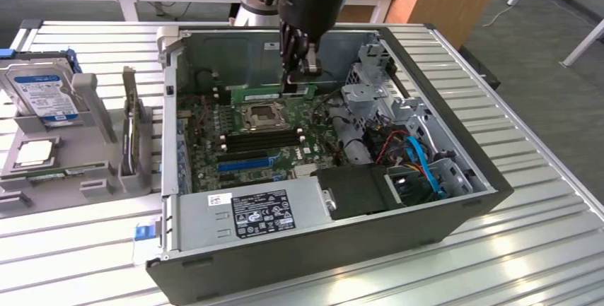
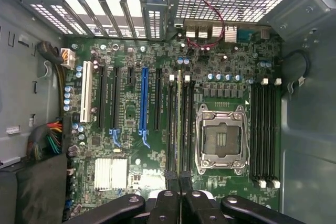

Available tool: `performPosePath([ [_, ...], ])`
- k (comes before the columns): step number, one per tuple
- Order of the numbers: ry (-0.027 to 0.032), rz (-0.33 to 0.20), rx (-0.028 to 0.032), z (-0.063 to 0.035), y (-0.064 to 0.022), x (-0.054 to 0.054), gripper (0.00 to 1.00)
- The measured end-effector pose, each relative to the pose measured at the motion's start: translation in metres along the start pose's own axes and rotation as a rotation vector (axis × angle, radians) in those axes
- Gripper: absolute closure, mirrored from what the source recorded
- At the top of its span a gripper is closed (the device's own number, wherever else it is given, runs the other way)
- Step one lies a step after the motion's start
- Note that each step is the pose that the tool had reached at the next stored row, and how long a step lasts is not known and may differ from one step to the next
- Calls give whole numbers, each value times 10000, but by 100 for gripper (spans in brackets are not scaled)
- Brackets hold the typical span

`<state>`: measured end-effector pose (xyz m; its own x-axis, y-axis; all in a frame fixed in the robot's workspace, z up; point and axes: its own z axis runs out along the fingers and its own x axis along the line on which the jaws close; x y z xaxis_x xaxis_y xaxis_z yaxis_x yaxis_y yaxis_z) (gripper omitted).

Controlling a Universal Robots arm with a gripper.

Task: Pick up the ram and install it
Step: 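Insert the ram into the slot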

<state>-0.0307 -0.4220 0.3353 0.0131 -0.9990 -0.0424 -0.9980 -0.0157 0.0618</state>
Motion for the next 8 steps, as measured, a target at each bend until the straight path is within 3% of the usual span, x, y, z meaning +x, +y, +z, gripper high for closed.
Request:
performPosePath([
  [8,1,0,0,51,-3,2,88],
])
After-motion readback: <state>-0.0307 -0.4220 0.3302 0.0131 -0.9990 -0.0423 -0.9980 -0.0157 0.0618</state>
